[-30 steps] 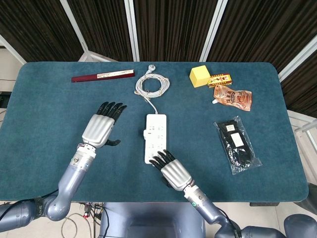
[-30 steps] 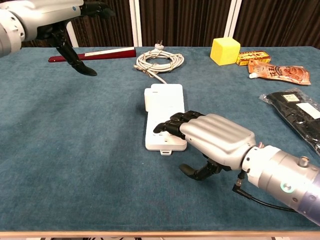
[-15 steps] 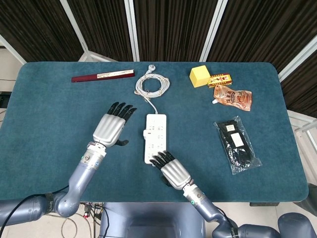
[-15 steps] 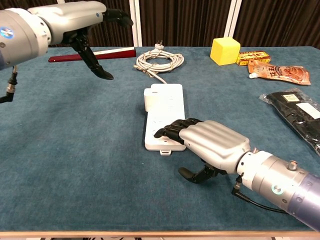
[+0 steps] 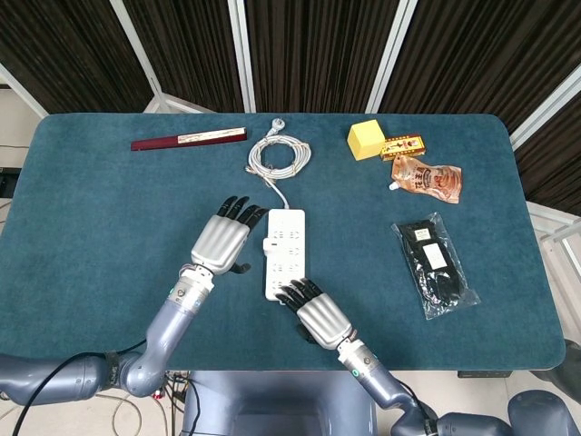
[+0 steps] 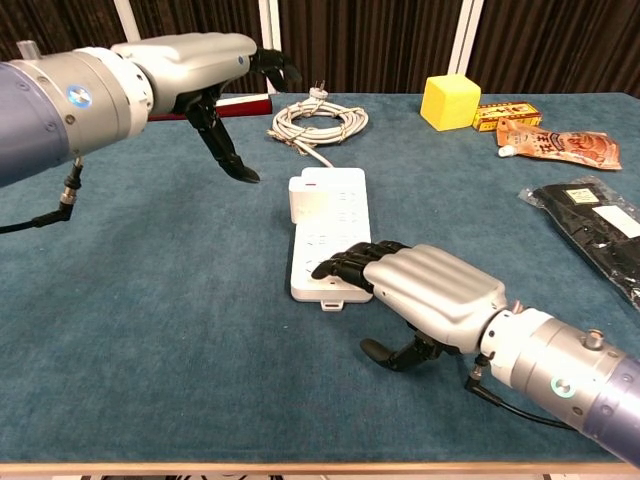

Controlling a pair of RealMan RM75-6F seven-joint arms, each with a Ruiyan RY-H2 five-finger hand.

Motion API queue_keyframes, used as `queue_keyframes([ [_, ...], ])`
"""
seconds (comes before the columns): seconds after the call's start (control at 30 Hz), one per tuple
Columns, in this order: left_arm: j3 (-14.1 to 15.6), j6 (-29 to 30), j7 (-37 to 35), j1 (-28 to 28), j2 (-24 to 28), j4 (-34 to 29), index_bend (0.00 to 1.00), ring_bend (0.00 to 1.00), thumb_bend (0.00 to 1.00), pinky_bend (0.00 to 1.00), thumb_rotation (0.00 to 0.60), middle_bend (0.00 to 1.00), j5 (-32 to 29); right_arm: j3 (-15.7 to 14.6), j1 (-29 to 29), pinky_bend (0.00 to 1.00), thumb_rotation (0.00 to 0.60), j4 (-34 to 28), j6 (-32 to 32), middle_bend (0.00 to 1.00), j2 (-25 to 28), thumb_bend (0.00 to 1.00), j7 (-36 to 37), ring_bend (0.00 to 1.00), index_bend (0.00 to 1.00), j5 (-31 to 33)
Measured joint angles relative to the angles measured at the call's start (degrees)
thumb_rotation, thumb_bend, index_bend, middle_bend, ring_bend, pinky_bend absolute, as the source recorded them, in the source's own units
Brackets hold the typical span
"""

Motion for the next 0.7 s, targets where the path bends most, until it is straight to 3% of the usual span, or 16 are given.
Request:
queue_keyframes([
  [0.4,0.63,-0.19,4.18,-5.33,-5.69,4.24,0.2,0.04,0.02,0.09,0.6,0.21,-6.07,-0.46,0.18,0.13,0.6,-0.15,-0.04,0.24,-0.14,0.49,-0.08,0.12,0.17,0.53],
  [0.7,1.24,0.57,4.29,-6.47,-6.69,5.22,0.22,0.06,0.03,0.11,0.6,0.23,-7.82,-0.46,0.25,0.15,0.6,-0.37,0.32,0.27,0.31,0.49,0.48,0.16,0.18,0.78],
])
